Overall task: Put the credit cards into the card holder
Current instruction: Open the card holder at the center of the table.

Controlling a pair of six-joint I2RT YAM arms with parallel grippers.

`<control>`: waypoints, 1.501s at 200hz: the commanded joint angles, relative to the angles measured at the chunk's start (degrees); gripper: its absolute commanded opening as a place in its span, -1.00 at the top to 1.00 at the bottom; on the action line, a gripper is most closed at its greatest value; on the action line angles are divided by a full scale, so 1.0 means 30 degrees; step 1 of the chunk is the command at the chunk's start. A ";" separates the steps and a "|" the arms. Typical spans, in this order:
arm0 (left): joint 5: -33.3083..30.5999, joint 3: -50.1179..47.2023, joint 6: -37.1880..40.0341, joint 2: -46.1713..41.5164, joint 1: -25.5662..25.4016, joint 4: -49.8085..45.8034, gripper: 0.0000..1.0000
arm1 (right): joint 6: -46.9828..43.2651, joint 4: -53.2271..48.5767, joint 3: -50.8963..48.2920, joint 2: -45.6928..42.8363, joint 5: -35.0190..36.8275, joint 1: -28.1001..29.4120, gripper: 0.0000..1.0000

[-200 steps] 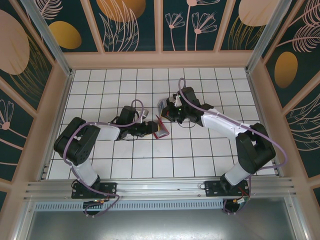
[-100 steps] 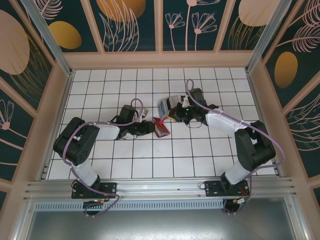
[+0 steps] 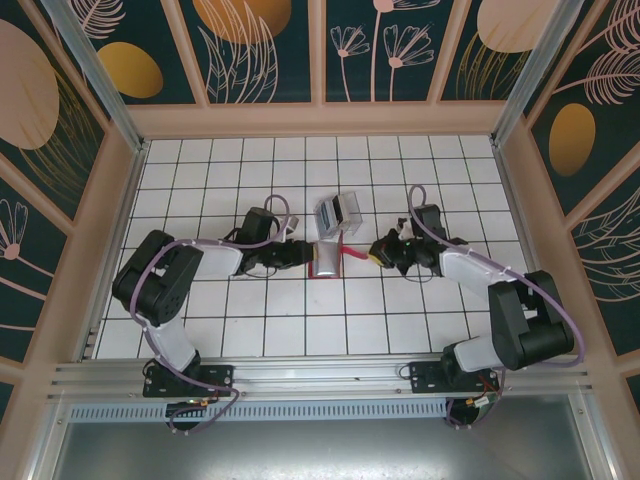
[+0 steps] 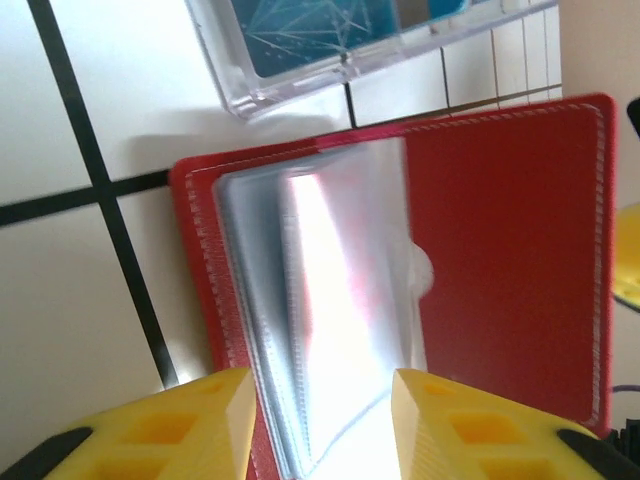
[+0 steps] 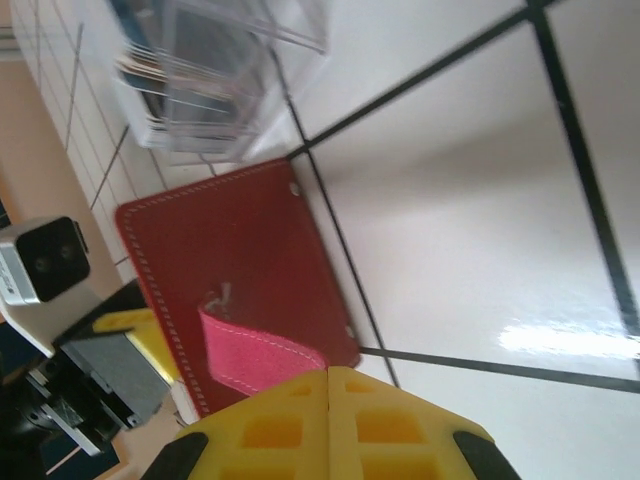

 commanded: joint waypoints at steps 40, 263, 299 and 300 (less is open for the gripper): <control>0.0814 0.0865 0.0202 0.0842 0.0098 0.0537 0.47 | -0.0765 -0.0290 -0.1397 -0.0447 0.0176 -0.1344 1.00; 0.1310 0.2280 0.1251 0.1955 0.0064 -0.1952 0.56 | -0.5497 -0.1417 -0.0514 0.1793 0.2671 -0.1778 1.00; 0.1752 0.2456 0.1401 0.1549 0.0064 -0.2214 1.00 | -0.5523 -0.1125 -0.0285 0.1851 0.2745 -0.1643 1.00; 0.1736 0.2437 0.1397 0.1512 0.0064 -0.2206 1.00 | -0.5524 -0.1117 -0.0277 0.1852 0.2721 -0.1646 1.00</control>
